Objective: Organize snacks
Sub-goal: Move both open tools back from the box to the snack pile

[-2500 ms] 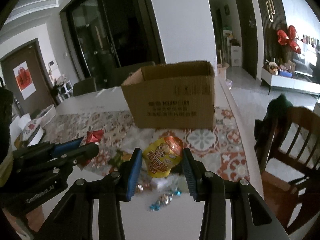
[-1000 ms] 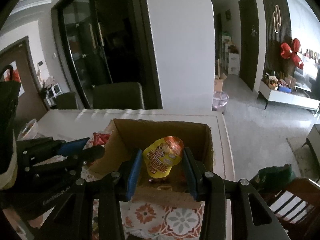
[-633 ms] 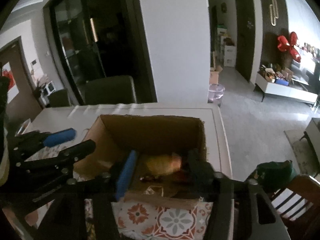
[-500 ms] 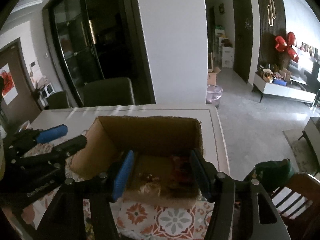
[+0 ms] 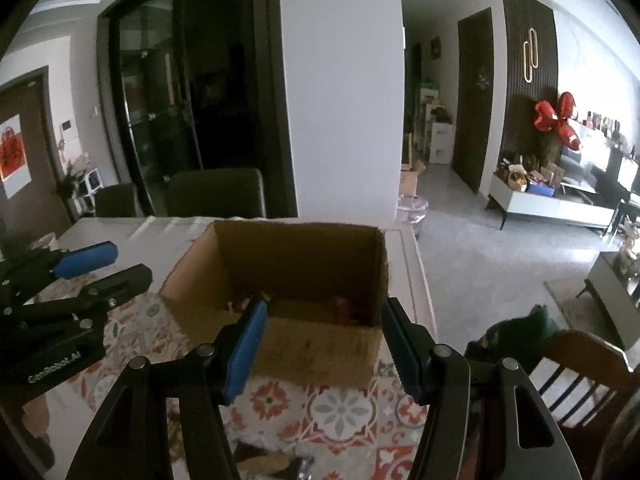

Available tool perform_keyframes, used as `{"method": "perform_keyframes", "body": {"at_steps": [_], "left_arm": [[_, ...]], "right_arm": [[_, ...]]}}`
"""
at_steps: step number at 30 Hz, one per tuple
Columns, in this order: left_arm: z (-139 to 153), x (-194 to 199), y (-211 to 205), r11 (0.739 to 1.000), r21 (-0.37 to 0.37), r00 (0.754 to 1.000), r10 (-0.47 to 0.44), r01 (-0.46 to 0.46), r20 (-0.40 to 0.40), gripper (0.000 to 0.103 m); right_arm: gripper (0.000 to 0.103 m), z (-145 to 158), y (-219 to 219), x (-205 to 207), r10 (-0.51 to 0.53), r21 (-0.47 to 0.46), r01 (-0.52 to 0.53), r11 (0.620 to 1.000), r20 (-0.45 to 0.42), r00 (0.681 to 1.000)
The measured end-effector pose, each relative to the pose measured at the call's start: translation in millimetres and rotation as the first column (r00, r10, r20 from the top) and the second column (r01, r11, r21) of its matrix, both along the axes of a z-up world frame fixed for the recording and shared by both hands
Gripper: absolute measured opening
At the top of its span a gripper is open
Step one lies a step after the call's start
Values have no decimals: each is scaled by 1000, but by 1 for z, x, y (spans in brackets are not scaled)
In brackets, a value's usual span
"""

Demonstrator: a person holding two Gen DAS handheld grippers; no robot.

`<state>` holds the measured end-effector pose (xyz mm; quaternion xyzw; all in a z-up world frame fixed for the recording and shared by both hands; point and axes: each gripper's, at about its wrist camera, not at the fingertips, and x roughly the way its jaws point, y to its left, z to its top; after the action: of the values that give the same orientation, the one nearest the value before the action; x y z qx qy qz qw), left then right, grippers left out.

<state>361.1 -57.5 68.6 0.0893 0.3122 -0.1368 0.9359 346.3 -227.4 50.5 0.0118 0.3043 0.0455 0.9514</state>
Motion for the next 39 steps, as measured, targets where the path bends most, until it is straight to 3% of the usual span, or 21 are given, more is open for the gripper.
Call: {"method": "perform_keyframes", "body": {"at_steps": [6, 23, 39], "left_arm": [[-4, -32, 5, 999, -24, 999, -44, 44, 8, 48], [-29, -106, 14, 991, 58, 989, -122, 118, 78, 48], [-84, -140, 18, 980, 89, 983, -175, 179, -50, 48]], "right_arm": [[60, -5, 4, -29, 14, 16, -14, 1000, 5, 1000], [60, -34, 20, -99, 5, -4, -4, 1000, 47, 999], [60, -91, 30, -128, 31, 13, -30, 999, -86, 996]]}}
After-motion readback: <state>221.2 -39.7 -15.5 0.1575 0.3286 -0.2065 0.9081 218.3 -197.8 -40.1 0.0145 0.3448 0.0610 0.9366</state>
